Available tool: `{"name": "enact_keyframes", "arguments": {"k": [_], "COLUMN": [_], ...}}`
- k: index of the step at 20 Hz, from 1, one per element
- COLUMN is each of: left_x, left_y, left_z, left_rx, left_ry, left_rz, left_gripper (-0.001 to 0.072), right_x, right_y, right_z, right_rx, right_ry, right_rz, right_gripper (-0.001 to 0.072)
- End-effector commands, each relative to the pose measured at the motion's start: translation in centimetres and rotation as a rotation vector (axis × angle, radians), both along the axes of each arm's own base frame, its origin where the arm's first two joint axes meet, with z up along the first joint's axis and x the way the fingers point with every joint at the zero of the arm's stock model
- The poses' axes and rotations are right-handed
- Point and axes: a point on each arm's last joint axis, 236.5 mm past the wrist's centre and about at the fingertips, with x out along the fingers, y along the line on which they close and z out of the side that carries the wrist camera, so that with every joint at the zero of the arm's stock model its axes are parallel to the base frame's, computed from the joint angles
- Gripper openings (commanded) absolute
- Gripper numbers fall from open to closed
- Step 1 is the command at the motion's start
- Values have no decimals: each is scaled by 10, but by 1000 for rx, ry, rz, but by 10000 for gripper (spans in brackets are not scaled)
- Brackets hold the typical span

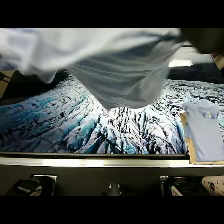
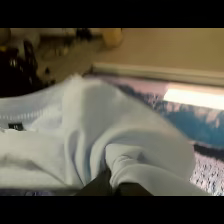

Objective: Fold the shirts.

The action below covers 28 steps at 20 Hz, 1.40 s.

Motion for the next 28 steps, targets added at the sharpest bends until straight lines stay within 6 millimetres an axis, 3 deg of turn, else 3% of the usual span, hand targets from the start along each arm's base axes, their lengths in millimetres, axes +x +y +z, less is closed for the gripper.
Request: {"name": "enact_keyframes", "arguments": {"k": [1, 4, 7, 10, 11, 13, 15, 16, 19, 20, 21, 22, 23, 25, 28], "left_x": [-30, -9, 13, 14, 11, 8, 7, 7, 19, 23, 28, 31, 34, 37, 39], "left_y": [12, 5, -7, -30, -37, -46, -45, -43, -29, -22, -15, -7, -1, 8, 16], "left_z": [3, -55, -153, -253, -284, -333, -366, -374, -371, -369, -366, -364, -365, -365, -365], "left_rx": [7, 46, 8, -44, -59, -91, -94, -89, -105, -103, -109, -104, -95, -99, -92], "left_ry": [30, 193, 465, 722, 795, 904, 968, 983, 961, 947, 935, 922, 914, 909, 901], "left_rz": [22, 13, 10, -41, -56, -54, -36, -25, 15, 28, 46, 60, 69, 91, 106], "left_gripper": [15, 15, 15, 16, 16, 17, 16, 16, 16, 16, 16, 16, 16, 16, 16], "right_x": [-66, -35, 37, 135, 160, 191, 187, 174, 128, 106, 84, 65, 57, 55, 32], "right_y": [-25, -41, -43, -21, -6, 26, 53, 65, 70, 63, 52, 36, 15, -16, -30], "right_z": [58, 9, -63, -150, -185, -264, -339, -361, -374, -373, -374, -379, -392, -412, -420], "right_rx": [72, -50, -146, -116, -63, 57, 175, 211, 112, 33, -47, -149, -255, -363, -395], "right_ry": [-159, -6, 207, 385, 470, 697, 993, 1111, 1207, 1241, 1293, 1350, 1396, 1471, 1544], "right_rz": [-103, -175, -183, -118, -80, 13, 105, 185, 399, 452, 488, 493, 421, 252, 158], "right_gripper": [23, 23, 24, 24, 24, 24, 28, 64, 83, 87, 147, 376, 557, 506, 489]}}
